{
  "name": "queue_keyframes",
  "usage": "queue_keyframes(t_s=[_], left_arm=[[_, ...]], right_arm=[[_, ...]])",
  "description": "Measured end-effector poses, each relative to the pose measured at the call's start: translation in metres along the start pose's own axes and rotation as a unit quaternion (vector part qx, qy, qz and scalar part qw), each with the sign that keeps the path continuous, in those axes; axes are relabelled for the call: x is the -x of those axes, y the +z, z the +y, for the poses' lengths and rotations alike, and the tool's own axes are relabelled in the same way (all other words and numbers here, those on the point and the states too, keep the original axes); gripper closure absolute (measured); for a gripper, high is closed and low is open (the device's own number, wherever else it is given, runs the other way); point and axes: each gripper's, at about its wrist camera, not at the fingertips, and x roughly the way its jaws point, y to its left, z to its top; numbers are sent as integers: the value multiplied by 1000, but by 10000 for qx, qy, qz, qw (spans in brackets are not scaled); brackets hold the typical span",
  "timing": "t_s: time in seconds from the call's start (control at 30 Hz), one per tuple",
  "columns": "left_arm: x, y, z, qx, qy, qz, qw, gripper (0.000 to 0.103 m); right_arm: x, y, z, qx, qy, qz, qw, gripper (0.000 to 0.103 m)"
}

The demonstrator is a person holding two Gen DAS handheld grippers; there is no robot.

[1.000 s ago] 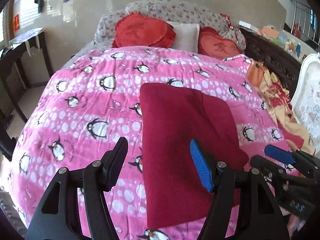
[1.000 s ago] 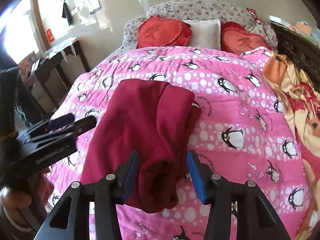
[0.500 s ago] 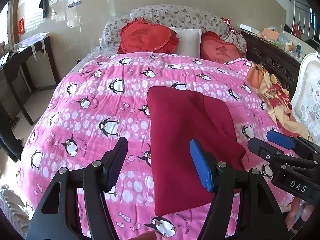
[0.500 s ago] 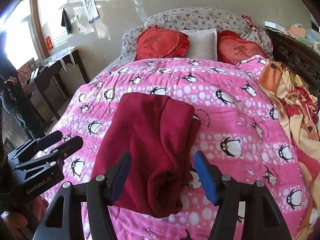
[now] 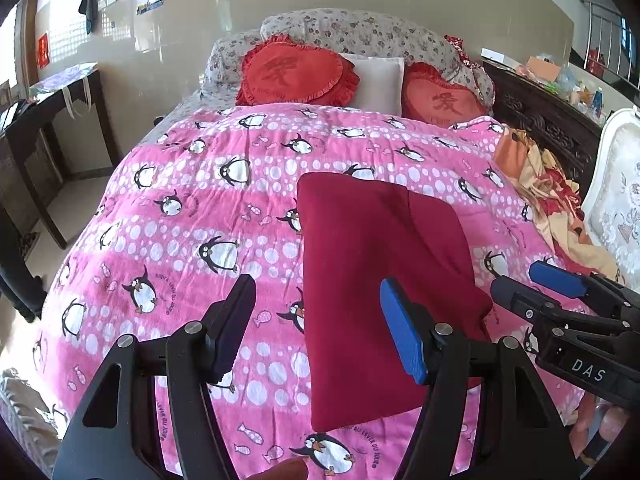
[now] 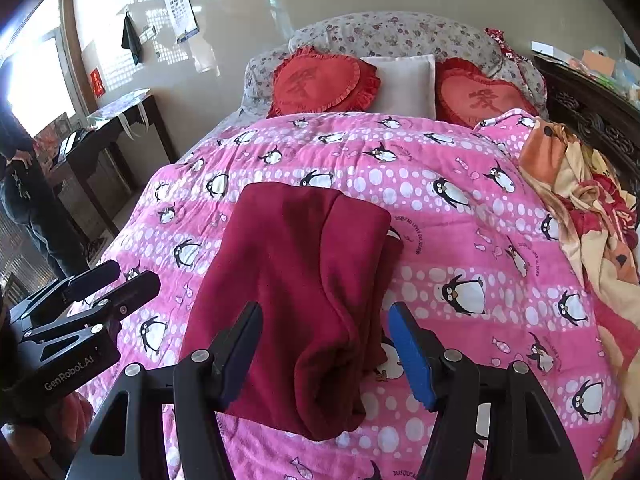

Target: Fold small clothes

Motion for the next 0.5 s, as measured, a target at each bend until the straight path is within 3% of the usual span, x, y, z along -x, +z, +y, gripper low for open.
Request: queue_keyframes(t_s=[0.5], left_arm=[[-5, -1, -1, -84, -13, 38, 10000, 38]], right_arm=[[-7, 1, -3, -31, 16, 65, 10000, 40]])
